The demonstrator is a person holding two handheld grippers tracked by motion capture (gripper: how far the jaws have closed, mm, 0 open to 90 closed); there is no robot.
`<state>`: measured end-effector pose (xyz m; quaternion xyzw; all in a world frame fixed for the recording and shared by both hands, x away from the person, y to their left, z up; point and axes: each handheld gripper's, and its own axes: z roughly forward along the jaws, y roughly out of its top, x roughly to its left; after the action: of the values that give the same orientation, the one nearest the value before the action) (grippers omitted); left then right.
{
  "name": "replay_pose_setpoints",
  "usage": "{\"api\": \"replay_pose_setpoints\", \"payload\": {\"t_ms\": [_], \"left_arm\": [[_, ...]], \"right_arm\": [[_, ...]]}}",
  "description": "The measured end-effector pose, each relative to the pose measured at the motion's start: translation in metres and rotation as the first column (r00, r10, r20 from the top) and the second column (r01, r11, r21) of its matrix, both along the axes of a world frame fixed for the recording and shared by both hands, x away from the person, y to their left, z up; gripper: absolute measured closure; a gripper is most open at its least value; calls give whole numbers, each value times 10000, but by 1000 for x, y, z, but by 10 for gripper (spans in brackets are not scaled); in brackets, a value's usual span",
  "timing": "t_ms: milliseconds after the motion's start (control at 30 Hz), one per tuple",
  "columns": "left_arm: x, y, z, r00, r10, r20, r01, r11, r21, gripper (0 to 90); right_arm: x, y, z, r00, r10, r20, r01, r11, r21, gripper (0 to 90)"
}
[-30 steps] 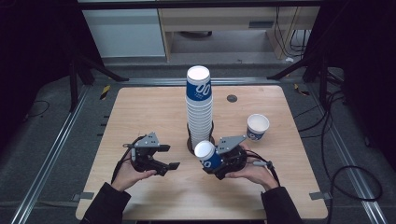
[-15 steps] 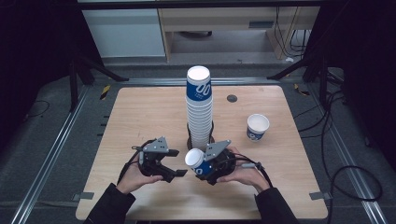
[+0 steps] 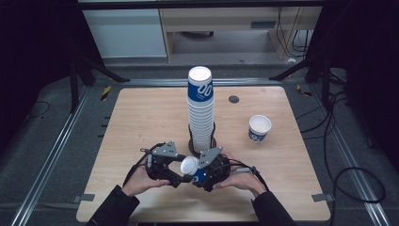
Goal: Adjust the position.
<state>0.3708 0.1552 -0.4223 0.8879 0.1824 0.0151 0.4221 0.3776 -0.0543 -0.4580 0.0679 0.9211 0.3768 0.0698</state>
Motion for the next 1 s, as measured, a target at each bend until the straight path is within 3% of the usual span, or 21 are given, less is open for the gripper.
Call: {"api": "replay_pose_setpoints", "payload": {"t_ms": [233,600,833,1000], "left_arm": [[-1,-7,-4,9996,-267,-66,269,9993,257,216],[0,-7,-5,9995,-245,-182,250,9994,229,262],[0,-5,-4,9996,-216,-155,219,9996,152,264],[3,4,1,10000,10,-30,-10,10000,-41,264]], "right_arm": [[-2,3,-1,9998,173,103,-172,9998,-70,205],[-3,5,-1,9996,249,91,-248,9996,-140,196],[-2,4,2,10000,46,-29,-45,9992,401,90],[0,-4,7,9996,-250,-93,255,9980,580,68]]}}
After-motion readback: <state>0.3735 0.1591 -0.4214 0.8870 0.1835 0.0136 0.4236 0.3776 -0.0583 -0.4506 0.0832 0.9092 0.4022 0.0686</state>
